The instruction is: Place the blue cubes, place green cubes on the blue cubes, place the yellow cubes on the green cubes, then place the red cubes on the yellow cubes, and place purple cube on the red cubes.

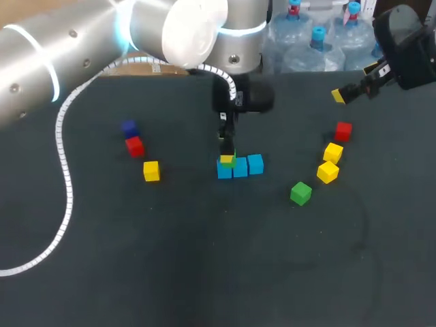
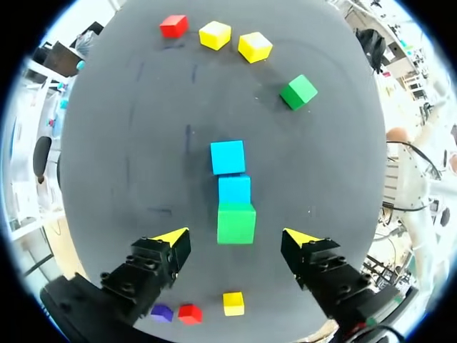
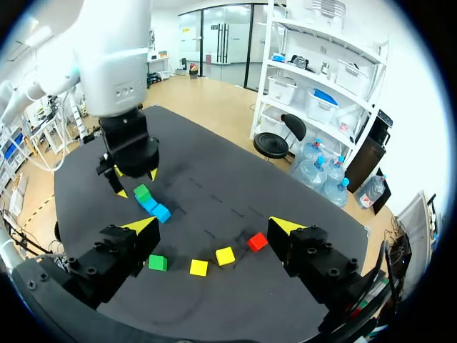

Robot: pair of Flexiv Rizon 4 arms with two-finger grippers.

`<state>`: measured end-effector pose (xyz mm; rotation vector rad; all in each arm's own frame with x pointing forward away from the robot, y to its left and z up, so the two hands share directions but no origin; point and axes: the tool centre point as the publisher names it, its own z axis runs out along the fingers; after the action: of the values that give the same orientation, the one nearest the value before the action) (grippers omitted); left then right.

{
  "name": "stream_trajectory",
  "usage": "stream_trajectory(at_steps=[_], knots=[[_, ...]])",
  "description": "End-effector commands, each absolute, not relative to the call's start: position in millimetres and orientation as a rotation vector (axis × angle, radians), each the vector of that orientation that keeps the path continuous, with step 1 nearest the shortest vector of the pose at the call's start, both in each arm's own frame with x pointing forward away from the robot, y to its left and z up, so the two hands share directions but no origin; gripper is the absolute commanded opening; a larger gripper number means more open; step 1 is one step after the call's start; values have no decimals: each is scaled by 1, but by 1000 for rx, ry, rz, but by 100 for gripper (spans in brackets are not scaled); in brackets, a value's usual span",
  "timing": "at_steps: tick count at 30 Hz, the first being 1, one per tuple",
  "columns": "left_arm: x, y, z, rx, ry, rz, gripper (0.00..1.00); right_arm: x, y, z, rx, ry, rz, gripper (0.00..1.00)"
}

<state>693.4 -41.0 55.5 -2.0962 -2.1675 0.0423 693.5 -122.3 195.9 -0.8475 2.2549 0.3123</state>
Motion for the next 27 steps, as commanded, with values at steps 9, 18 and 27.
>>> stream_trajectory(at_steps=[9, 18, 27], knots=[[672, -8, 100, -2184, -2333, 6, 75, 692, -121, 195, -839, 2252, 301, 100], [666, 33, 133, -2269, -2534, 31, 79, 692, -121, 195, -839, 2252, 301, 100], [658, 58, 158, -2260, -2477, -131, 100, 692, -121, 195, -839, 2252, 301, 100]])
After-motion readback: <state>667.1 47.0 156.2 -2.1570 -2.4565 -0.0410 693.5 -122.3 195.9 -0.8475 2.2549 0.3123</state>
